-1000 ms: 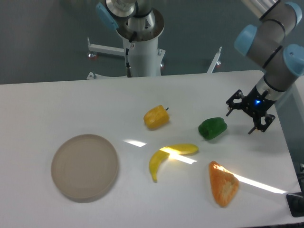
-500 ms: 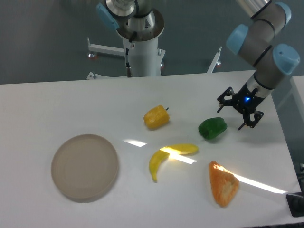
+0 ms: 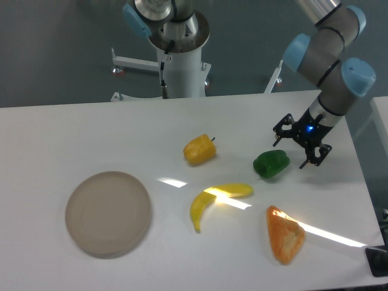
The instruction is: Pick up the green pepper from the table
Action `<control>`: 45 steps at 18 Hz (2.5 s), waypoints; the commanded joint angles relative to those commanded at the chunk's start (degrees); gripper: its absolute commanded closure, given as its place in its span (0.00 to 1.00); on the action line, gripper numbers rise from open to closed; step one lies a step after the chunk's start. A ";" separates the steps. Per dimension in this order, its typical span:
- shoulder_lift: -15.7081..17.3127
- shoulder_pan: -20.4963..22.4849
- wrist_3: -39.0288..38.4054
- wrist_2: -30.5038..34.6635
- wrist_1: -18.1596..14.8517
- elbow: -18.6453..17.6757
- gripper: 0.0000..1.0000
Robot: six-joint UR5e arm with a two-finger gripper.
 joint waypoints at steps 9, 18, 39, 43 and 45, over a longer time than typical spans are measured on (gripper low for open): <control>-0.09 -0.96 -0.17 0.09 0.09 -0.97 0.00; -0.17 -1.23 0.09 0.09 2.11 -1.76 0.38; -6.15 -12.13 -1.05 13.89 -3.69 20.99 0.68; -7.47 -12.83 -1.32 14.24 -3.69 23.20 0.68; -7.73 -13.18 -1.76 14.33 -3.52 23.29 0.68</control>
